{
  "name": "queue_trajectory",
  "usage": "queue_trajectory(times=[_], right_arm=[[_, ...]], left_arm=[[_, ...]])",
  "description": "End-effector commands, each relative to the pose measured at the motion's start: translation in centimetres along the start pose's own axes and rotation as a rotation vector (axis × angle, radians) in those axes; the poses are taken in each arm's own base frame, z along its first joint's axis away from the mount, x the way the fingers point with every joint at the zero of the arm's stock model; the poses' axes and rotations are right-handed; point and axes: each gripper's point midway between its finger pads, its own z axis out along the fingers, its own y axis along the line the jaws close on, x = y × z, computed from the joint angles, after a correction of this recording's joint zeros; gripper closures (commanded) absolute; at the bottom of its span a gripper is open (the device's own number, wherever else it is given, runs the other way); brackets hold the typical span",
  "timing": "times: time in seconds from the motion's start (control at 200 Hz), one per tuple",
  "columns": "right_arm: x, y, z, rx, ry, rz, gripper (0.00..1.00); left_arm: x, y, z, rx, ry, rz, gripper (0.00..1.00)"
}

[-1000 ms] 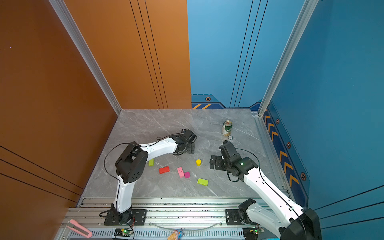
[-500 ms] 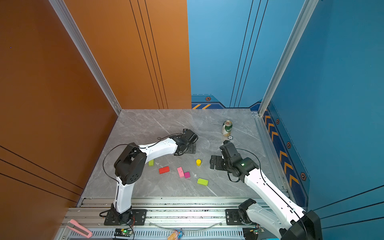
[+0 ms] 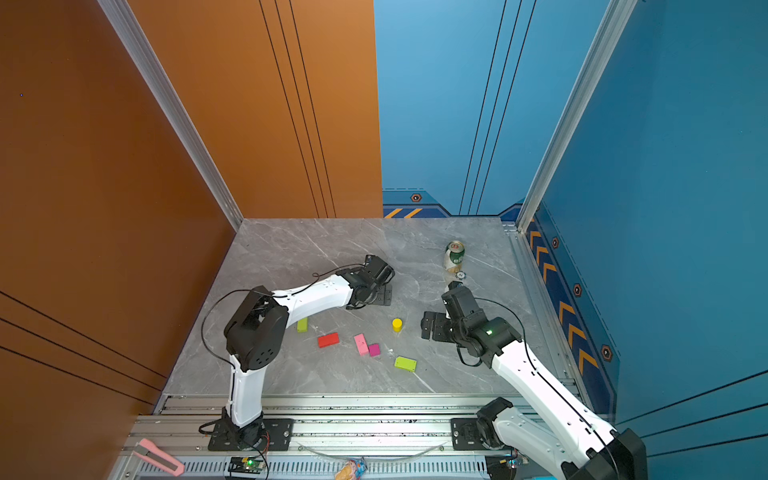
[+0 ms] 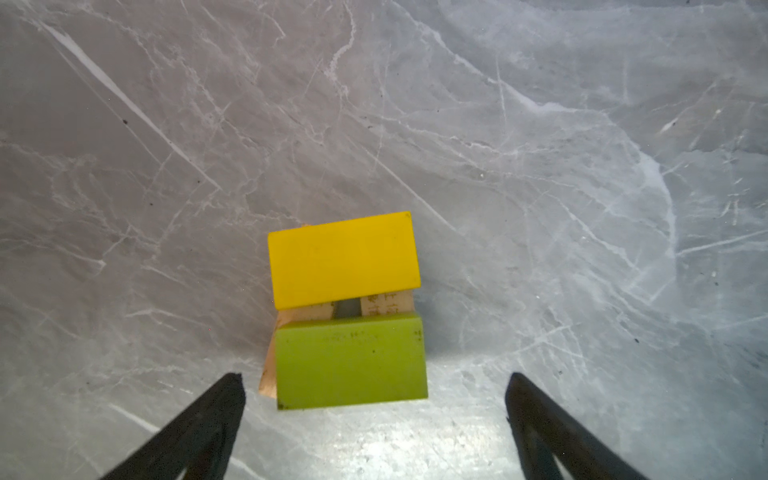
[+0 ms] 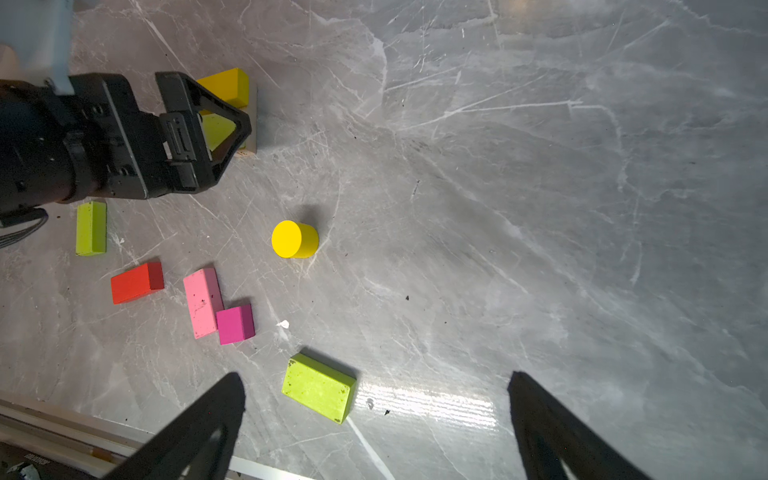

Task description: Build the wood block tower

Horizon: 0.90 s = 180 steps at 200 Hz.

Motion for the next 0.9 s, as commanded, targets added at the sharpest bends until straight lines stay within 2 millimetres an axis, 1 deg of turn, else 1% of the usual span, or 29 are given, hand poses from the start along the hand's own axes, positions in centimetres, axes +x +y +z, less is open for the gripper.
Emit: queue_trajectory(times=[0.0,0.21,0.526,0.896], right_arm=[[0.6,-0.5,0.0,0.017,0.022,0.002,0.0],[0.7,-0.5,0.3,0.021,0.03,0.003,0.0],[0.8,-0.6,0.6,0.028,0.041,0.001,0.0],[0.9,-0.5,1.0,0.032,0.052,0.007,0.0]], left_arm=[[0.0,0.9,0.3,-0.032,0.011,0.028,0.01],[0.5,1.2,1.3,-0.036,0.029,0.031,0.01],[1.2,1.1,2.6,-0.015,0.057,0.029,0.01],[2.2,1.1,3.5,-0.002,0.078,0.017,0.0]])
